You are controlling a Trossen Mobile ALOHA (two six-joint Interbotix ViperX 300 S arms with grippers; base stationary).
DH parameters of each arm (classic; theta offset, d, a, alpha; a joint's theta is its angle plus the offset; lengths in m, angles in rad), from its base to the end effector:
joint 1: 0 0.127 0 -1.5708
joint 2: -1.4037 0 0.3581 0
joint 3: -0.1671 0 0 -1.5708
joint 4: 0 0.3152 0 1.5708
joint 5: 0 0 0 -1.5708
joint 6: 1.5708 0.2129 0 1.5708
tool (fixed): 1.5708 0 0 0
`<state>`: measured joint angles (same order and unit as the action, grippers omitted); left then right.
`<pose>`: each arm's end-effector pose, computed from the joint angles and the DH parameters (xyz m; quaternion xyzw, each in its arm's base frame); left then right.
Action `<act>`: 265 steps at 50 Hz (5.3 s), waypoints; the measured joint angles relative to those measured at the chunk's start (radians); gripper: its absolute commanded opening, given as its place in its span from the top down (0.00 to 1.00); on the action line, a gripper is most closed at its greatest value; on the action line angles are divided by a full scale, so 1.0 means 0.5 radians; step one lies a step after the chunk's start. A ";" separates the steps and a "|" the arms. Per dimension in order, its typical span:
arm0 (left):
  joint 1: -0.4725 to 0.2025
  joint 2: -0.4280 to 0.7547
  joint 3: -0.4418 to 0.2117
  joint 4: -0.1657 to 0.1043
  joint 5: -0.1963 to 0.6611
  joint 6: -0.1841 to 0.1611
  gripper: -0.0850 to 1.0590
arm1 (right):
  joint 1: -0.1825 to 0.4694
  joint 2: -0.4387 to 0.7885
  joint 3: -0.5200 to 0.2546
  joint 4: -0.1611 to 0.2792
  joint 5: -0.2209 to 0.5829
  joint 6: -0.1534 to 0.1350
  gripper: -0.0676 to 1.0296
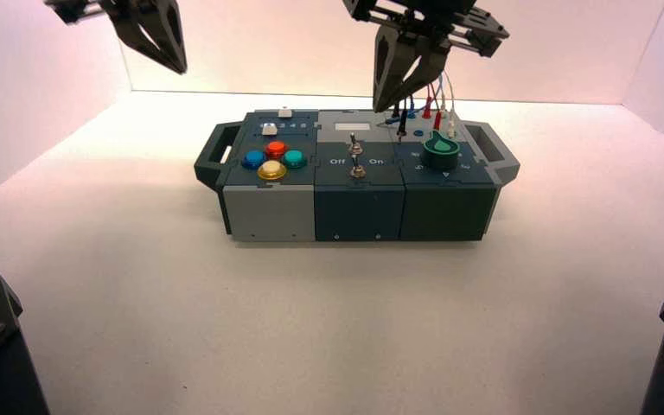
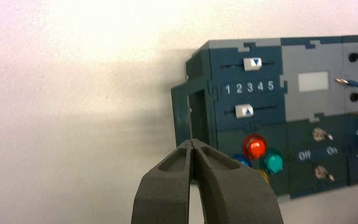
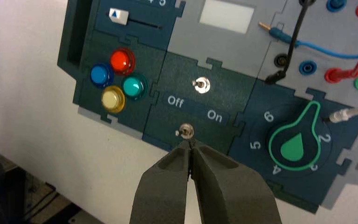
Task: Flip the bottom switch on with the right gripper.
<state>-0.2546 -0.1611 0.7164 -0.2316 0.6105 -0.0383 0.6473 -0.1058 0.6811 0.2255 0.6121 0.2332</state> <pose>0.3371 -0.1167 0.1260 -0.0609 0.5590 -0.0978 0.8211 0.2768 0.2436 0.1181 0.0211 0.5897 0.1966 0.7831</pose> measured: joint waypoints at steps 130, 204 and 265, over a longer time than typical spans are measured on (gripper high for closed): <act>-0.212 0.865 -0.249 0.003 -0.307 -0.025 0.95 | 0.169 0.350 -0.037 0.031 -0.258 0.006 0.96; -0.218 0.871 -0.261 0.003 -0.301 -0.028 0.95 | 0.196 0.325 -0.055 -0.442 -0.135 0.393 0.96; -0.233 0.374 -0.304 0.077 0.110 0.126 0.95 | 0.169 -0.061 -0.104 -0.319 0.436 -0.663 0.96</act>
<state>-0.3712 0.0261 0.5645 -0.1933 0.6657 0.0245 0.7317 -0.1365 0.6289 0.0660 0.8299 -0.0982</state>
